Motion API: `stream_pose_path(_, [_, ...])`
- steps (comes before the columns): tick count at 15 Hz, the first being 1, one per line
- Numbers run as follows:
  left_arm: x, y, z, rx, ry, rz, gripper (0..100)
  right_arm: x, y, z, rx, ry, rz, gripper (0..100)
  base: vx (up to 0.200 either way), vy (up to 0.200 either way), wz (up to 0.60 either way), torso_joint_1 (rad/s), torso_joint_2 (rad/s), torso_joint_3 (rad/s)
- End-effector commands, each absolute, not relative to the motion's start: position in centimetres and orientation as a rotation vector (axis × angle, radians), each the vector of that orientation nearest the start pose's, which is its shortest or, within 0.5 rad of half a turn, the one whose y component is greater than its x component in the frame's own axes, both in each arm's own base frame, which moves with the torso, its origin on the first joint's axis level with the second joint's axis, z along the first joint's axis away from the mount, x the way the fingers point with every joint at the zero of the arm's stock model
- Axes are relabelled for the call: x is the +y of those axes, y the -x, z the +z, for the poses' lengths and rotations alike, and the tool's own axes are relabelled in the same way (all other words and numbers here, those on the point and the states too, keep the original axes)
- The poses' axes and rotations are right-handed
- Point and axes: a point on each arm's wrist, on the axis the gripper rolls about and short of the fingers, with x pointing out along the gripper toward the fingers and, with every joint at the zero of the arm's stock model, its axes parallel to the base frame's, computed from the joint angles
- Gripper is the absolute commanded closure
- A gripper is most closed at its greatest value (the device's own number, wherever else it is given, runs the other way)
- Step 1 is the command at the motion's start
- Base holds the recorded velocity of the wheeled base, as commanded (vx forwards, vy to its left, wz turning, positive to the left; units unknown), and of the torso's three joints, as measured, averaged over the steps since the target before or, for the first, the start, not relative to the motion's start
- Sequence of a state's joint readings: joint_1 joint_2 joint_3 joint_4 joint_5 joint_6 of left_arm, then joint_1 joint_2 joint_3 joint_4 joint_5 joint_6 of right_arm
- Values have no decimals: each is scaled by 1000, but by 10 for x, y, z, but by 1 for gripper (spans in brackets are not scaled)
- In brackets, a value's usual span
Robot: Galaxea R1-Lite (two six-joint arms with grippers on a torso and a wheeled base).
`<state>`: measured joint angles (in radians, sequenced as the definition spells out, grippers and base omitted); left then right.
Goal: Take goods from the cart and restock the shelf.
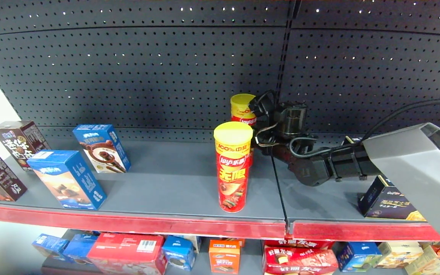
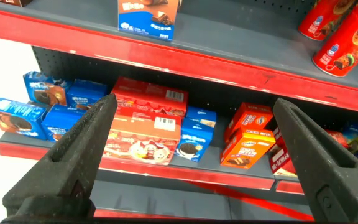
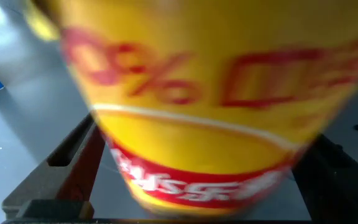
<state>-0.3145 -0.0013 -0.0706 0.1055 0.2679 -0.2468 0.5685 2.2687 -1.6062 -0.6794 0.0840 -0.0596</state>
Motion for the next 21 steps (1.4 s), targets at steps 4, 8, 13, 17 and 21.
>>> stream_pose_path(4, [15,26,84,39,237,-42,0,260,-397,182,-33,57,614,0,0,0,0,0,0,0])
stream_pose_path(8, [15,26,84,39,238,-42,0,242,-375,186,-36,85,570,0,0,0,0,0,0,0])
stream_pose_path(13, [15,26,84,39,244,-41,0,222,-351,196,-14,96,540,0,0,0,0,0,0,0])
stream_pose_path(17, [15,26,84,39,244,-41,0,204,-333,196,12,104,501,0,0,0,0,0,0,0])
stream_pose_path(21, [15,26,84,39,244,-41,0,180,-316,192,62,120,422,0,0,0,0,0,0,0])
